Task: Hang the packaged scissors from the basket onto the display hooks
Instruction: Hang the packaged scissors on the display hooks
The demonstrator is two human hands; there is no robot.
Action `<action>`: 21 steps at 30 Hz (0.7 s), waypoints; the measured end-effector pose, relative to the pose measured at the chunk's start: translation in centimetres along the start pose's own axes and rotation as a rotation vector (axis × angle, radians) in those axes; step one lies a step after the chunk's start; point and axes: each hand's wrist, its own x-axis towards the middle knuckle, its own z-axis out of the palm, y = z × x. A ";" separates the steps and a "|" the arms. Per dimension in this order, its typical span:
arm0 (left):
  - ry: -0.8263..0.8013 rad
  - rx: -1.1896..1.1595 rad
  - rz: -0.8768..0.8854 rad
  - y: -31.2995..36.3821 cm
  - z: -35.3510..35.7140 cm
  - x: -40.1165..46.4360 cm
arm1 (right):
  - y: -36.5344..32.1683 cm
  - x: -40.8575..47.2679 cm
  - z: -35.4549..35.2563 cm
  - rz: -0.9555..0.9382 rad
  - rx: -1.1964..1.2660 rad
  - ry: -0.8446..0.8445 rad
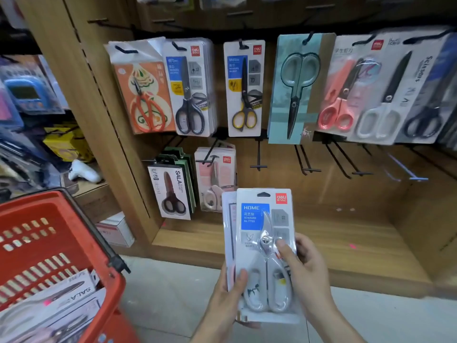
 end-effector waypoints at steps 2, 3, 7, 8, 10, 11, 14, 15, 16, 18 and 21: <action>0.039 0.029 -0.051 -0.1 -0.5 0.4 | 0.6 0.5 -0.1 0.005 0.020 -0.021; 0.068 0.037 -0.062 -0.1 -0.8 0.6 | 0.8 0.8 -0.1 0.017 0.020 -0.044; 0.137 0.028 -0.054 0.2 -2.3 1.4 | 0.9 2.1 0.6 0.053 0.039 -0.116; 0.152 0.023 -0.047 0.3 -2.7 1.5 | 0.8 2.5 0.9 0.068 0.040 -0.125; 0.177 0.008 -0.032 0.5 -3.4 1.7 | 0.5 3.2 1.4 0.083 0.047 -0.137; 0.184 0.003 -0.021 0.7 -3.6 1.8 | 0.2 3.6 1.7 0.076 0.049 -0.136; 0.206 -0.010 0.008 1.3 -4.3 1.9 | -0.6 5.2 2.2 0.035 0.039 -0.092; 0.222 -0.018 0.017 1.4 -4.6 1.8 | -0.7 5.9 2.2 0.023 0.039 -0.069; 0.236 -0.026 0.024 1.6 -4.7 1.6 | -0.8 6.5 2.2 0.014 0.034 -0.044; 0.276 -0.038 0.035 1.7 -5.0 1.3 | -0.8 7.6 2.0 -0.016 -0.014 0.001; 0.315 -0.040 0.032 1.6 -5.8 1.0 | -0.5 8.8 1.8 -0.033 -0.096 0.032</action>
